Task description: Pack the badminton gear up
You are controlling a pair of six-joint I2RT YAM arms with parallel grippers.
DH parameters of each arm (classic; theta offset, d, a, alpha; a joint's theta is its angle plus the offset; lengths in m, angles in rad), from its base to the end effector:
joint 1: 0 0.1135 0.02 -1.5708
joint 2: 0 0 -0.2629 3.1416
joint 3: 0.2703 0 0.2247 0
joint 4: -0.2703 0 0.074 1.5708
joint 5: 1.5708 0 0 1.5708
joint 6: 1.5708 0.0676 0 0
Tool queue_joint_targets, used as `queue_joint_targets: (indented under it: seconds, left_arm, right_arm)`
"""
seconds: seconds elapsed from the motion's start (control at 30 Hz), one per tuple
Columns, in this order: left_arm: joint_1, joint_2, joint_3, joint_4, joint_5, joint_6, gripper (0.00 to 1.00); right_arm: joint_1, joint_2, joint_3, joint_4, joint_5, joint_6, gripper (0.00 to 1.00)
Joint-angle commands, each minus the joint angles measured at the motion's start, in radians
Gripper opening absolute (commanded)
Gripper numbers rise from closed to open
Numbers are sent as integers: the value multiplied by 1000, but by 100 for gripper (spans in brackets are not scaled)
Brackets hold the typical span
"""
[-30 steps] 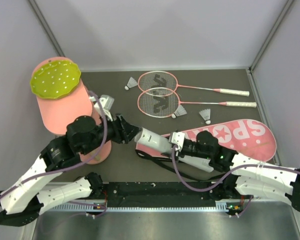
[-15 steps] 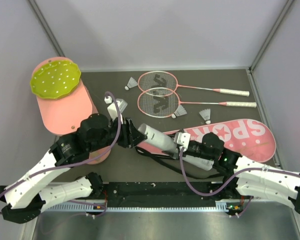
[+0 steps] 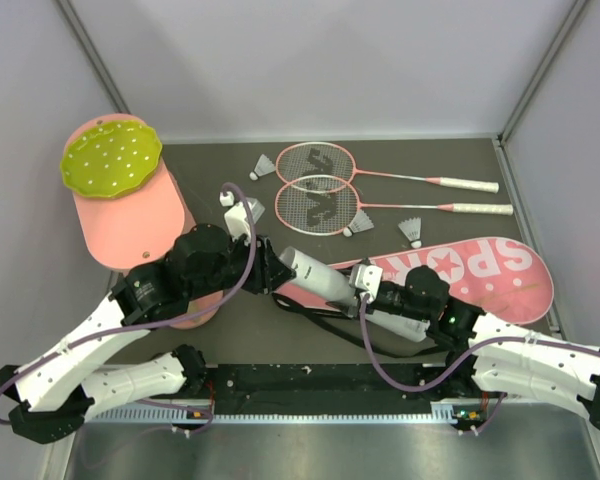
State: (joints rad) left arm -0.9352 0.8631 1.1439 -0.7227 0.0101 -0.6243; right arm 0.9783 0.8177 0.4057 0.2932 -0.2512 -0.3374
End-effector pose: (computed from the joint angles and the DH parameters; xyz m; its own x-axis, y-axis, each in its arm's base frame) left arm 0.0995 -0.1360 0.3704 -0.6795 -0.0635 -0.7309 0.5089 0.6768 -0.5319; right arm 0.0984 0.1762 0.2570 0.2492 -0.2041 -0.9467 -0.9102 0.2847 -0.3009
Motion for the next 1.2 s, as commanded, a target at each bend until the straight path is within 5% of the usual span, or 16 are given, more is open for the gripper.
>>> queue_joint_targets:
  seconds: [0.0, 0.33, 0.6, 0.87, 0.97, 1.17]
  left_arm:
    - [-2, 24, -3, 51, 7, 31, 38]
    - [7, 14, 10, 36, -35, 69, 45]
    - [32, 31, -19, 115, 237, 83, 32]
    - [42, 71, -24, 100, 303, 93, 13]
    - [41, 92, -12, 86, 314, 103, 0]
    - [42, 71, -26, 133, 338, 97, 0]
  right_arm:
    - [-3, -18, 22, 90, -37, -5, 42]
    - [-1, -14, 24, 87, -57, -5, 41]
    - [-3, -11, 24, 92, -54, -3, 40]
    - [-3, -12, 22, 101, -34, 1, 42]
    - [-1, -8, 30, 90, -28, 3, 48]
    - [14, 52, 108, 6, 13, 5, 69]
